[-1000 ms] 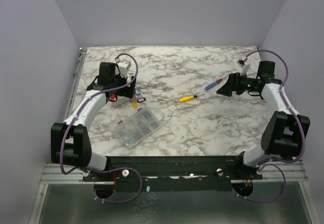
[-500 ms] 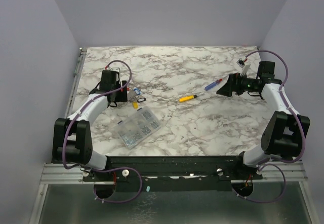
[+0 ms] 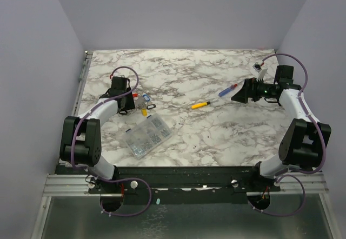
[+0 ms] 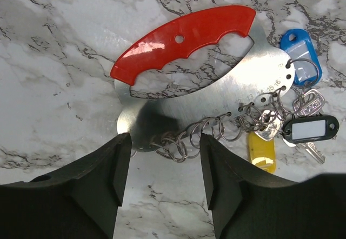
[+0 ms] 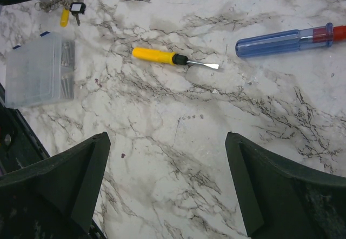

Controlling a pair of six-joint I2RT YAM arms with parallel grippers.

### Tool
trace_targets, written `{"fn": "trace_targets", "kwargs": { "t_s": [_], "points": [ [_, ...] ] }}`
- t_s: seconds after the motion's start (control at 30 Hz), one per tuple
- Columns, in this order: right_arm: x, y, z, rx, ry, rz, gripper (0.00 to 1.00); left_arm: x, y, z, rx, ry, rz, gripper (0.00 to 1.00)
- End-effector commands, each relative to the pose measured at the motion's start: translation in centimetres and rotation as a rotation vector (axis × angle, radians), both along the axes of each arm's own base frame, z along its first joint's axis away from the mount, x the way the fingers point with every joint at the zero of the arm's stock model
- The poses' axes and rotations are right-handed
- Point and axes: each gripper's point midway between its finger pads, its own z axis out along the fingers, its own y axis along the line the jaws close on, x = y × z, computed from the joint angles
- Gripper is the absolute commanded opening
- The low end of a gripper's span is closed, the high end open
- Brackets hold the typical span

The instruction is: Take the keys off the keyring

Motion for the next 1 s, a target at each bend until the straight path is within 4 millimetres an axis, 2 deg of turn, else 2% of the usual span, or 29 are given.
{"fn": "trace_targets", "kwargs": {
  "t_s": [0.0, 0.4, 0.57, 0.67, 0.73, 0.87, 0.97],
  "points": [
    [0.3, -0.4, 0.5, -0.015, -0.016, -0.013, 1.00, -0.1, 0.5, -0.4, -0.005, -0.007, 0.057, 0.57],
    [0.4, -0.6, 0.2, -0.024, -0.009, -0.023, 1.00, -1.0, 0.3, -3.4, -0.017, 0.079, 0.071, 0.46],
    [0.5, -0.6, 0.1, -0.024, -0.006, -0.024, 1.00, -1.0, 0.4, -3.7, -0.017, 0.090, 0.069, 0.33],
    [0.5, -0.7, 0.1, -0.023, -0.005, -0.024, 1.00, -0.7, 0.3, -3.4, -0.029, 0.085, 0.058, 0.18],
    [0.4, -0.6, 0.2, -0.020, -0.006, -0.022, 1.00, -0.4, 0.1, -2.9, -0.034, 0.072, 0.038, 0.01],
    [0.4, -0.4, 0.4, -0.009, -0.008, -0.016, 1.00, 0.6, -0.1, -1.1, -0.031, 0.028, 0.005, 0.00],
    [0.3, -0.3, 0.6, -0.002, -0.011, -0.013, 1.00, 1.6, -0.2, 0.9, -0.012, -0.036, -0.051, 0.00]
  ]
}}
